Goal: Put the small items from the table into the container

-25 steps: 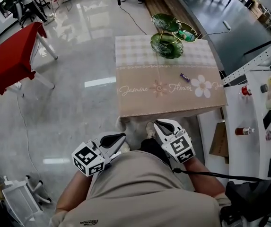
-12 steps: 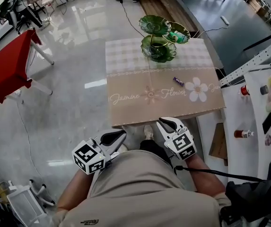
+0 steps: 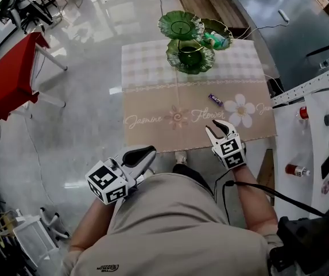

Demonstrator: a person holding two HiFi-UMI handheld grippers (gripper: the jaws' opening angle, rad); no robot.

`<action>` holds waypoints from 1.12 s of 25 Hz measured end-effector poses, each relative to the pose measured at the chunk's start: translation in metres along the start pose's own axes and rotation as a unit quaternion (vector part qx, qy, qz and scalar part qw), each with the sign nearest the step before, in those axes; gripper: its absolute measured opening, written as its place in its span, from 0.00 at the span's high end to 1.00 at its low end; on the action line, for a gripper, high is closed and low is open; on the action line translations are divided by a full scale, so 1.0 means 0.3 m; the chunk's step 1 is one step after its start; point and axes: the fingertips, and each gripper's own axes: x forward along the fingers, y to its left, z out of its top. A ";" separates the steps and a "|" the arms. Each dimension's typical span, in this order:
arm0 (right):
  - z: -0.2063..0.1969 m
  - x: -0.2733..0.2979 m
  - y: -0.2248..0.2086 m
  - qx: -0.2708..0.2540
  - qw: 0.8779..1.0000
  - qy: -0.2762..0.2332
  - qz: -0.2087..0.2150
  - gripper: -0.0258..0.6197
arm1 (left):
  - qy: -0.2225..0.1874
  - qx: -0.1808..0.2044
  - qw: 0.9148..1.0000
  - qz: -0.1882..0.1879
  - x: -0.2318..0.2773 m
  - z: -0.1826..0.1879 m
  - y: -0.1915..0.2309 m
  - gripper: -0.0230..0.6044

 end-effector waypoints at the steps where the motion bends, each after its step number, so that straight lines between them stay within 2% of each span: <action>1: -0.032 0.029 -0.044 -0.002 1.000 0.012 -0.002 0.76 | 0.001 -0.002 1.000 0.003 0.020 0.008 0.006 0.95; 8: -0.176 0.233 -0.275 -0.007 0.998 0.063 -0.002 0.72 | 0.006 -0.007 0.999 0.038 0.121 0.056 0.058 0.95; 14: -0.250 0.374 -0.385 -0.013 0.996 0.092 0.012 0.71 | 0.009 -0.015 0.997 0.072 0.160 0.076 0.088 0.95; 20: -0.284 0.437 -0.415 -0.010 0.994 0.099 0.035 0.72 | 0.010 -0.020 0.995 0.095 0.180 0.079 0.098 0.95; 23: -0.286 0.435 -0.403 -0.014 0.994 0.098 0.046 0.81 | 0.012 -0.020 0.995 0.099 0.190 0.084 0.099 0.95; 28: -0.256 0.408 -0.404 -0.009 0.994 0.099 0.046 0.82 | 0.015 -0.020 0.995 0.094 0.216 0.097 0.099 0.95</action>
